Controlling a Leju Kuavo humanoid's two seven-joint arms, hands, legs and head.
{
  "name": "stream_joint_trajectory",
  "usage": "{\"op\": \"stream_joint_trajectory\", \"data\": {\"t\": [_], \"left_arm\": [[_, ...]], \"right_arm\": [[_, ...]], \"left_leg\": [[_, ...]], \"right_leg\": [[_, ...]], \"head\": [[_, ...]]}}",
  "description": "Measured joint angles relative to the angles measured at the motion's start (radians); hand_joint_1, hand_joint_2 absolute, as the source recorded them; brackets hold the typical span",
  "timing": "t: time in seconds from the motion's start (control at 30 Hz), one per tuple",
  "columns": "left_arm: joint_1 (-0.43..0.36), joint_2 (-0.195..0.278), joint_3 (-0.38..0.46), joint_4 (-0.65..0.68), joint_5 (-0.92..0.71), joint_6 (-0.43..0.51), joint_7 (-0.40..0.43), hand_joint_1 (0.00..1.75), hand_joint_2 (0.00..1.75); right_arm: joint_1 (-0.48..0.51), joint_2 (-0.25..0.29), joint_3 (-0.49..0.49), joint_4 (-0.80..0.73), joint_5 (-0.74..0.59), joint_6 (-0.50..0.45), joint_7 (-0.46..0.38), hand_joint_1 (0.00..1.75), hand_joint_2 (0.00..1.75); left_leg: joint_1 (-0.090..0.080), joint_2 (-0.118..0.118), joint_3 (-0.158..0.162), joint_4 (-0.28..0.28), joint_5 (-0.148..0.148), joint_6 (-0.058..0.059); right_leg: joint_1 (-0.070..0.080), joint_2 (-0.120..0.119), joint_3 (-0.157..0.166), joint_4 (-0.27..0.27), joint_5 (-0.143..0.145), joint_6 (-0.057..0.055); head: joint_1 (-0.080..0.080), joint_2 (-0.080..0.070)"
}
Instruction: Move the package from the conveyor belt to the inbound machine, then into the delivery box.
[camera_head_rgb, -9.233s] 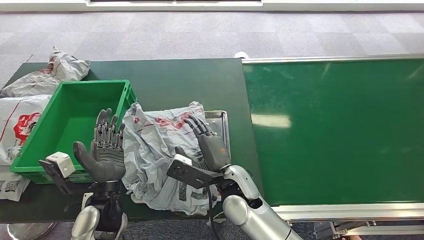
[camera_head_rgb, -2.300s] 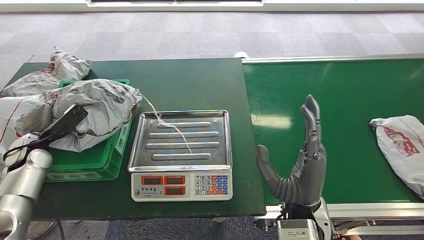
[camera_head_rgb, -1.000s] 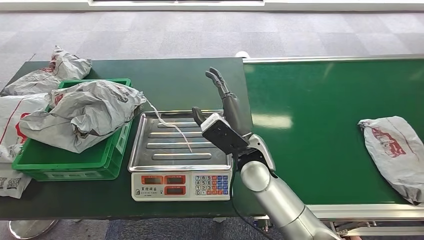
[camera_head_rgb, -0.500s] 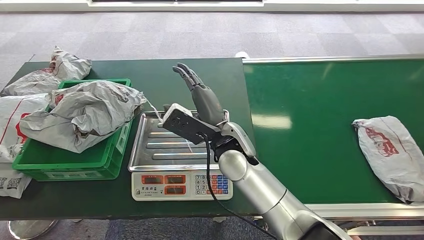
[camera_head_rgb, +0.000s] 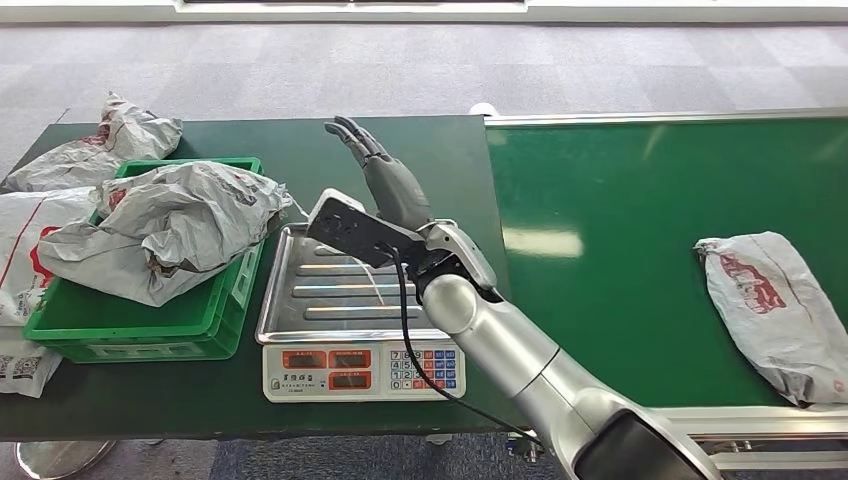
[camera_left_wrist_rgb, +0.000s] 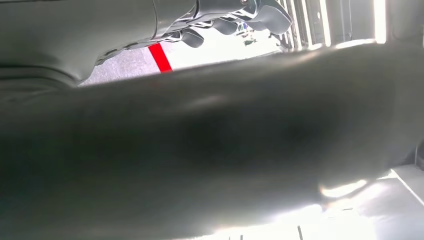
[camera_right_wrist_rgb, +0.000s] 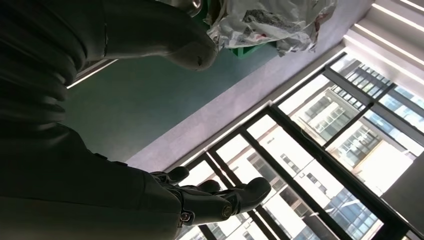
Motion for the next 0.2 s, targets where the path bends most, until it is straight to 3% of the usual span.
{"op": "stream_joint_trajectory", "data": {"t": [0.2], "left_arm": [[0.013, -0.002, -0.005, 0.0, 0.007, 0.039, -0.019, 0.0, 0.0]], "right_arm": [[-0.012, 0.017, 0.029, 0.016, -0.02, 0.003, -0.004, 0.0, 1.75]], "left_leg": [[0.0, 0.0, 0.0, 0.0, 0.0, 0.0]], "right_leg": [[0.0, 0.0, 0.0, 0.0, 0.0, 0.0]], "head": [[0.0, 0.0]]}}
